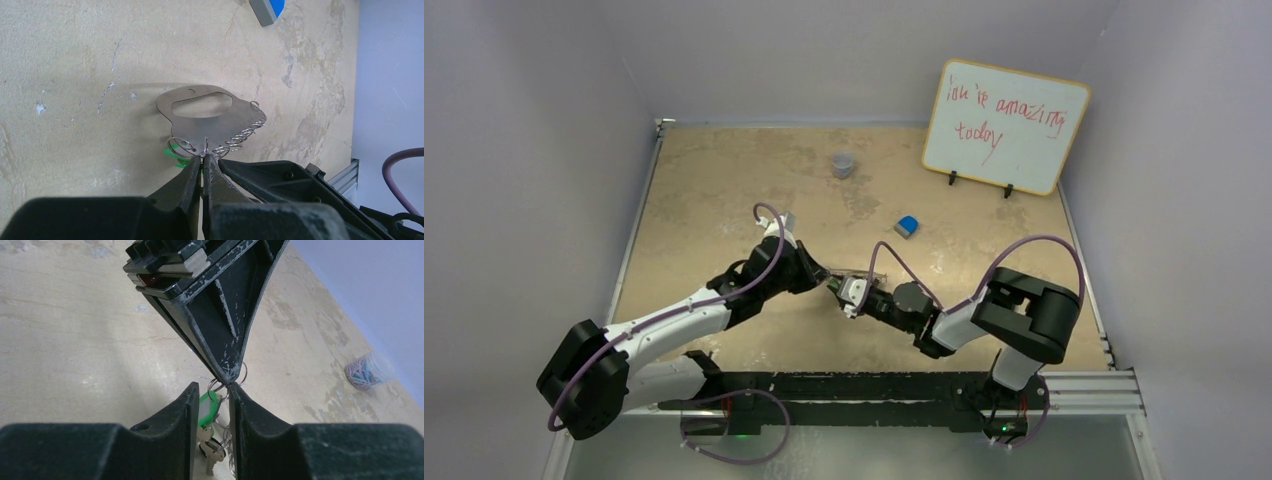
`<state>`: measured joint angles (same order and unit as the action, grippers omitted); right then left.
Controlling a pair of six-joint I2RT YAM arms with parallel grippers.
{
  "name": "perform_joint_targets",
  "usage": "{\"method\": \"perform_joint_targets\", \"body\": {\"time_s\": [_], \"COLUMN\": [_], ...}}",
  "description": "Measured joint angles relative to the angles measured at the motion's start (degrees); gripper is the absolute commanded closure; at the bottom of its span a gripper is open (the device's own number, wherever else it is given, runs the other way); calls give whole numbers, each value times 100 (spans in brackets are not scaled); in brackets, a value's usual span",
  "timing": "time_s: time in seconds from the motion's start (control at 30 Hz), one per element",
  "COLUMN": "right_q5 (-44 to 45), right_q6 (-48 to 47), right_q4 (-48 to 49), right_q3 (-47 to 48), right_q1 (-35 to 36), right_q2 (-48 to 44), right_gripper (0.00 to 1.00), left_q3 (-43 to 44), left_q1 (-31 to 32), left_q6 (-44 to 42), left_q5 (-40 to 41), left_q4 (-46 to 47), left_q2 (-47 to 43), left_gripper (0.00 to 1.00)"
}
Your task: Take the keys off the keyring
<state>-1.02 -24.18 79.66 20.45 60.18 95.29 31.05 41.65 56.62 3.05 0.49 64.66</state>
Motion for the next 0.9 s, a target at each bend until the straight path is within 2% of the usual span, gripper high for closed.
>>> {"method": "perform_joint_targets", "body": {"time_s": [0.27, 0.37, 0.5, 0.9], "right_q5": [262, 330, 400, 938], "right_q6": [-291, -354, -398, -269], "right_q4": [-55, -103, -116, -184], "right_q3": [184, 205, 210, 284], "right_q1": [94, 116, 149, 238], "right_q2": [175, 186, 181, 190], "right_gripper": [83, 92, 99, 100], "left_q3": [0, 0, 2, 111], "left_q1": [2, 2, 4, 13], "left_q6": [42, 44, 44, 87], "left_q5": [39, 72, 111, 74], "left_q4": [-63, -153, -249, -461], "left_q2": [-9, -57, -157, -457], "left_gripper": [100, 100, 100, 100]}}
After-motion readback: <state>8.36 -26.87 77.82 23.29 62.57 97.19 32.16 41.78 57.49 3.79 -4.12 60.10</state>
